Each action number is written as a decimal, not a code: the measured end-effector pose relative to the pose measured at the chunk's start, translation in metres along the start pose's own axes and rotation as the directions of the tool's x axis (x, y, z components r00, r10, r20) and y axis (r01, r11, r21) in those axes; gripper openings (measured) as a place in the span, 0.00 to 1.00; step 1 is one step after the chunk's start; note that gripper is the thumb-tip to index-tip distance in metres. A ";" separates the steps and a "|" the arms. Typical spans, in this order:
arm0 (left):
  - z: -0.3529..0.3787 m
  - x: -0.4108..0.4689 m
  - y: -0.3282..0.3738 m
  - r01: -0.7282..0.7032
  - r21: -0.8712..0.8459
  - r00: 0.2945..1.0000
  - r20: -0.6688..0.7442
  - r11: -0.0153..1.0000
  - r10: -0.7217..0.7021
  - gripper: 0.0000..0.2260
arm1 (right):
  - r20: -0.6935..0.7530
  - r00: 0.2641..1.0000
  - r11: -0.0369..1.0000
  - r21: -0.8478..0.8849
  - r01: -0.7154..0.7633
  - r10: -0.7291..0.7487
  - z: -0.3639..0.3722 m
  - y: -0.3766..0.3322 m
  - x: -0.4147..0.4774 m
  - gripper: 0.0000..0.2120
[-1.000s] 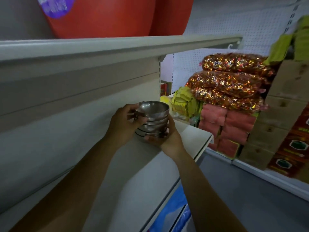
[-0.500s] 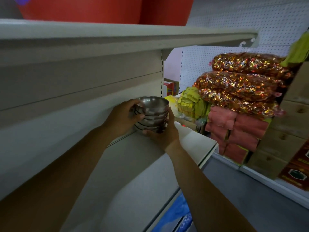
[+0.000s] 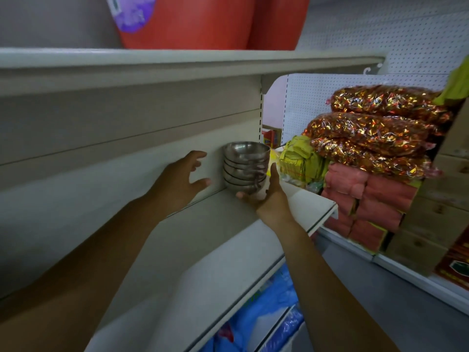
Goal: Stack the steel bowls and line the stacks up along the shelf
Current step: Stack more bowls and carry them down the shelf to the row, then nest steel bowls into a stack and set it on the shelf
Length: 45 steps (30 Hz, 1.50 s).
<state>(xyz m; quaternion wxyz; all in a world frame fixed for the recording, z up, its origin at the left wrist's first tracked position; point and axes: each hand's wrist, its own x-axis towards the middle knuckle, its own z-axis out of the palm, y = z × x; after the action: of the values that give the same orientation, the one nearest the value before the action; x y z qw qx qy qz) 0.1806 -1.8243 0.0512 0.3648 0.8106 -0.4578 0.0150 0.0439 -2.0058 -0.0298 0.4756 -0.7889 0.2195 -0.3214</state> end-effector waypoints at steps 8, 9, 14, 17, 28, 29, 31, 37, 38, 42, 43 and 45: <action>-0.050 -0.113 0.004 0.066 0.083 0.997 -0.044 0.994 -0.062 0.31 | -0.049 0.999 0.993 -0.115 -0.010 0.004 0.010 -0.049 -0.087 0.51; -0.057 -0.132 0.005 0.076 0.091 0.996 -0.056 0.993 -0.071 0.30 | -0.029 1.000 0.991 -0.135 -0.011 0.007 0.014 -0.056 -0.103 0.51; -0.097 -0.235 0.013 0.101 0.111 0.991 -0.099 0.989 -0.091 0.29 | 0.042 0.999 0.984 -0.176 0.017 -0.010 0.045 -0.092 -0.183 0.43; -0.126 -0.298 0.014 0.087 0.146 0.985 -0.158 0.985 -0.064 0.29 | 0.107 0.993 0.985 -0.159 0.069 -0.053 0.073 -0.116 -0.232 0.40; -0.234 -0.508 -0.009 0.350 0.162 0.843 -0.484 0.923 -0.235 0.27 | 0.369 0.878 0.930 -0.082 0.359 -0.306 0.194 -0.232 -0.369 0.30; -0.245 -0.526 -0.012 0.384 0.165 0.817 -0.519 0.909 -0.251 0.27 | 0.396 0.856 0.920 -0.064 0.386 -0.331 0.207 -0.243 -0.379 0.29; -0.264 -0.561 -0.018 0.454 0.173 0.763 -0.582 0.874 -0.281 0.26 | 0.451 0.809 0.903 -0.018 0.429 -0.376 0.231 -0.264 -0.398 0.29; -0.319 -0.679 -0.031 0.677 0.041 0.517 -0.737 0.735 -0.435 0.25 | 0.663 0.593 0.850 0.132 0.509 -0.458 0.309 -0.319 -0.459 0.31; -0.327 -0.699 -0.033 0.714 0.017 0.471 -0.751 0.700 -0.462 0.25 | 0.686 0.555 0.843 0.163 0.513 -0.471 0.323 -0.327 -0.471 0.31; -0.350 -0.773 -0.032 0.818 -0.062 0.292 -0.812 0.572 -0.506 0.24 | 0.752 0.412 0.814 0.275 0.512 -0.514 0.378 -0.360 -0.520 0.32; -0.356 -0.791 -0.031 0.835 -0.067 0.267 -0.818 0.545 -0.510 0.23 | 0.762 0.378 0.803 0.297 0.517 -0.525 0.392 -0.369 -0.533 0.31; -0.370 -0.823 -0.030 0.881 -0.047 0.239 -0.815 0.470 -0.528 0.24 | 0.766 0.320 0.772 0.338 0.538 -0.558 0.418 -0.389 -0.558 0.29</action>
<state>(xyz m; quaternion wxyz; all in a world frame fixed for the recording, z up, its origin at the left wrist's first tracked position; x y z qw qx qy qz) -0.1602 -0.9889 0.0106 0.2909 0.8998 0.1824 0.2691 -0.0301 -1.2122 0.0077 0.3909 -0.8626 -0.3175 -0.0485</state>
